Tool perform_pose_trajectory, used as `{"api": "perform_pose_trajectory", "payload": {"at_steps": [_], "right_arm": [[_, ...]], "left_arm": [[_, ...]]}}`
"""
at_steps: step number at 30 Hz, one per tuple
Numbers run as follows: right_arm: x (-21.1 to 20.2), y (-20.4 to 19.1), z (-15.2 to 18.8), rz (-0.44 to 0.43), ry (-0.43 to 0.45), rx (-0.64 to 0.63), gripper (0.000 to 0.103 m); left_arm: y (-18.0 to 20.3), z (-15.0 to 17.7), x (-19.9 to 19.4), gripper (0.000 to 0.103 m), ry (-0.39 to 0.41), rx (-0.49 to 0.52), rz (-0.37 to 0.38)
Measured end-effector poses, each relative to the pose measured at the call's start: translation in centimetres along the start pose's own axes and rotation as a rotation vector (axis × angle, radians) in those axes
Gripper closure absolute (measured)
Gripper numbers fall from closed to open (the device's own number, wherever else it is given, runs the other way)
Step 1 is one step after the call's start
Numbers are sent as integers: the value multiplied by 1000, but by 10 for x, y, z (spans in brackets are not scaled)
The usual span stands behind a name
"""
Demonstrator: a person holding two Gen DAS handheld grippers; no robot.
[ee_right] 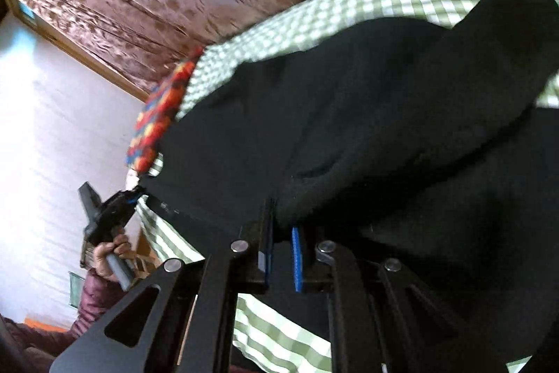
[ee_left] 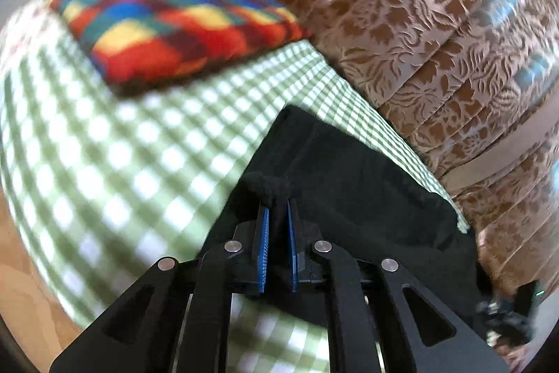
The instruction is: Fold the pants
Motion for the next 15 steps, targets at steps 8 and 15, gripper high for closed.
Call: {"api": "perform_pose_trajectory", "payload": {"at_steps": [8,15], "right_arm": [[15,16,9,40,-25,-1,95],[3,11,7,13,11,-16,95]], "left_arm": [[-22,10,-44,68,31,-237,135],[25,6,-8,58,-95,-261,147]]}}
Point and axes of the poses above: each gripper's, at about its wrist camera, not at the fingertips, and x roughly the way its jaws point, y to its right, z to its underside, the point moved 4 cm from there along x, roughly the way its jaws point, and after that the axes turned 5 degrees about z, right-handed, at the moved point
